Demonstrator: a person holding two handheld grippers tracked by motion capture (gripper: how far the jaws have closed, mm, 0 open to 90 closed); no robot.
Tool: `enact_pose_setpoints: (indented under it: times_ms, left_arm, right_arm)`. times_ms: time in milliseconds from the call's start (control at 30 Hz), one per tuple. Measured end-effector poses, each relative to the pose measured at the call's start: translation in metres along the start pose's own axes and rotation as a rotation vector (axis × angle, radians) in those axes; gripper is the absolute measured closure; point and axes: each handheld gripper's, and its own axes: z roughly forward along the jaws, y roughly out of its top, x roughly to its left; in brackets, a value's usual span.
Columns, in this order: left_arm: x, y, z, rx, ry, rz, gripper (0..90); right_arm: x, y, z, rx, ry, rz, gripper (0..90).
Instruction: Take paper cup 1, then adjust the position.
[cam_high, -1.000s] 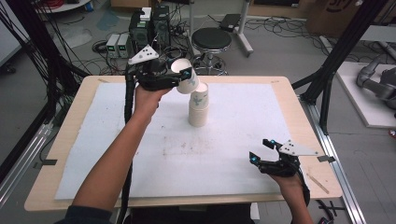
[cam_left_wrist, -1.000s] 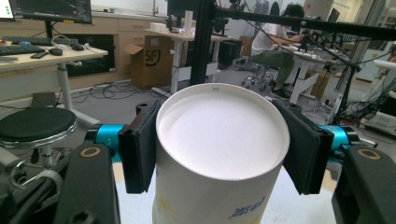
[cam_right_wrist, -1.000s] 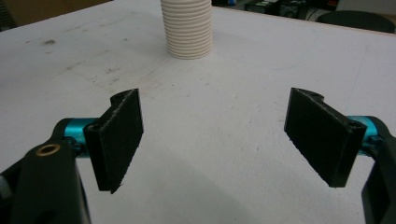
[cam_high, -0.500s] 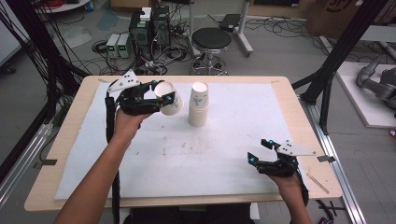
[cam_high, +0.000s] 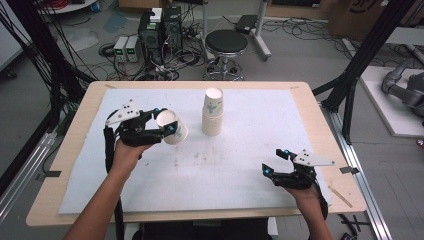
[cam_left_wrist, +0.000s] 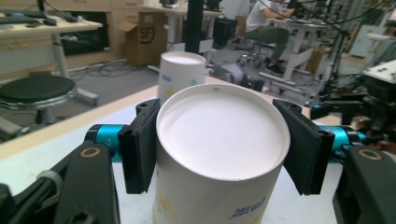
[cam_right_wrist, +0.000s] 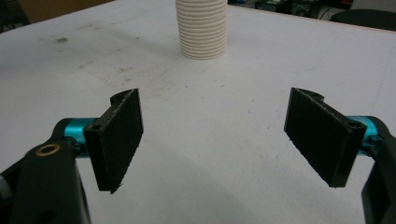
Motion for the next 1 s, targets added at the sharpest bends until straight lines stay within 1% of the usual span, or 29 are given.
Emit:
enact_pose_setpoints:
  times_ms: [100,200,333,467,533,633,667,700,833,1000]
  left_arm:
    - [-0.004,-0.007,0.0,0.004,-0.006,-0.008,35.6]
    - [-0.005,-0.011,0.001,0.012,-0.015,-0.005,35.6]
    - [-0.006,-0.014,0.002,0.02,-0.019,0.001,35.6]
    - [-0.008,-0.017,0.002,0.005,-0.018,-0.007,35.6]
    - [-0.009,-0.018,0.003,0.0,-0.021,-0.009,35.5]
    - [-0.009,-0.019,0.004,0.0,-0.025,-0.015,35.5]
    - [-0.009,-0.02,0.004,-0.001,-0.027,-0.019,35.6]
    - [-0.009,-0.02,0.004,-0.003,-0.029,-0.022,35.6]
    - [-0.009,-0.021,0.004,-0.001,-0.051,-0.02,35.5]
    - [-0.011,-0.024,0.005,-0.008,-0.068,-0.03,35.5]
  right_arm:
    - [0.002,0.003,0.003,-0.006,0.012,-0.001,20.1]
    - [0.005,0.005,0.006,0.0,0.019,-0.006,20.1]
    - [0.009,0.007,0.007,-0.008,0.013,-0.022,20.1]
    - [0.011,0.009,0.008,-0.012,0.027,-0.035,20.1]
    - [0.013,0.009,0.009,-0.003,0.03,-0.036,20.1]
    - [0.014,0.01,0.009,-0.004,0.037,-0.028,20.1]
    - [0.013,0.011,0.01,-0.013,0.039,-0.04,20.1]
    - [0.014,0.011,0.009,-0.013,0.043,-0.031,20.1]
    - [0.016,0.014,0.011,-0.008,0.057,-0.027,20.1]
    - [0.02,0.015,0.016,-0.001,0.086,-0.04,20.0]
